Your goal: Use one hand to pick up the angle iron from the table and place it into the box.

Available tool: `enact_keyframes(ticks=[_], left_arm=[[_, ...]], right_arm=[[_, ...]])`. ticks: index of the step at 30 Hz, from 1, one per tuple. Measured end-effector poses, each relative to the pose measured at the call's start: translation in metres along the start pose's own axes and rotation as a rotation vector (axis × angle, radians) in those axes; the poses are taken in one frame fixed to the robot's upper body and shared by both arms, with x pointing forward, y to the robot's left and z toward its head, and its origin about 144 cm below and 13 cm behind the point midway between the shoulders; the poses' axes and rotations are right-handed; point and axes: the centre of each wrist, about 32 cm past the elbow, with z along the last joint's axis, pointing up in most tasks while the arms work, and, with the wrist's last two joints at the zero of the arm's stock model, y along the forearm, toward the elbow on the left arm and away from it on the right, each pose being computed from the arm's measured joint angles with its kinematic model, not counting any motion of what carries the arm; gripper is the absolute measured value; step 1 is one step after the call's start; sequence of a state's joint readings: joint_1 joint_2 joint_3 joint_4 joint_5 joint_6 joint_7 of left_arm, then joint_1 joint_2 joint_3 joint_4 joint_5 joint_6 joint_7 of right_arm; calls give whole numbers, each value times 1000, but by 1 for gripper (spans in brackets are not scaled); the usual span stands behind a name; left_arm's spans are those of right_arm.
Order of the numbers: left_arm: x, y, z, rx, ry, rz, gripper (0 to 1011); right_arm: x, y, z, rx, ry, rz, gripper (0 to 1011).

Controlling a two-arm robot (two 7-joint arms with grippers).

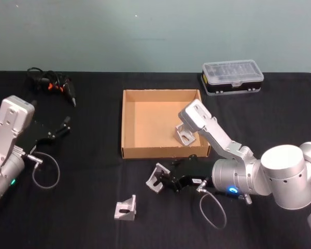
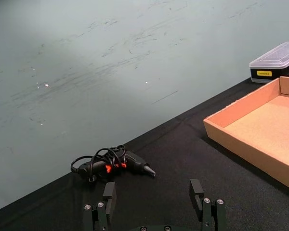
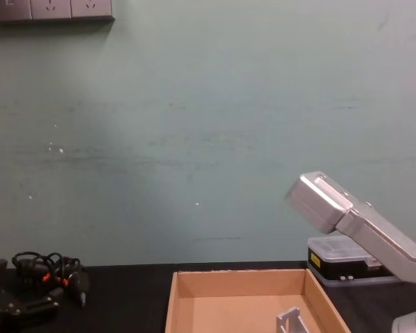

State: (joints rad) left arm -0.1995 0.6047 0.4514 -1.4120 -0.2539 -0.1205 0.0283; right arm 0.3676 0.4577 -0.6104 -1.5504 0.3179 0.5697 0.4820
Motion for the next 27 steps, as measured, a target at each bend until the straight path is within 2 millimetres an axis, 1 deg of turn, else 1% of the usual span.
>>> enact_keyframes(ticks=[2,3,4,6,8,10,15,20,23,27], left_arm=[[0,0,0,0,0,0,1000],[0,0,0,0,0,0,1000],[0,0,0,0,0,0,1000],[0,0,0,0,0,0,1000],[0,0,0,0,0,0,1000],[0,0,0,0,0,0,1000],[0,0,0,0,0,0,1000],[0,0,0,0,0,0,1000],[0,0,0,0,0,0,1000],[0,0,0,0,0,0,1000]], right_arm=[[0,0,0,-2,-4,2,287],[0,0,0,-2,-6,2,229],[0,0,0,-2,-8,3,221],[0,0,-1,-2,-12,3,173],[0,-1,-1,-3,-17,2,100],[0,-1,-1,-5,-21,3,68],[0,-2,-2,-4,-29,1,62],[-1,-6,1,23,-36,-12,61],[-1,-13,6,58,-44,-29,61],[-2,-27,16,130,-61,-55,61]])
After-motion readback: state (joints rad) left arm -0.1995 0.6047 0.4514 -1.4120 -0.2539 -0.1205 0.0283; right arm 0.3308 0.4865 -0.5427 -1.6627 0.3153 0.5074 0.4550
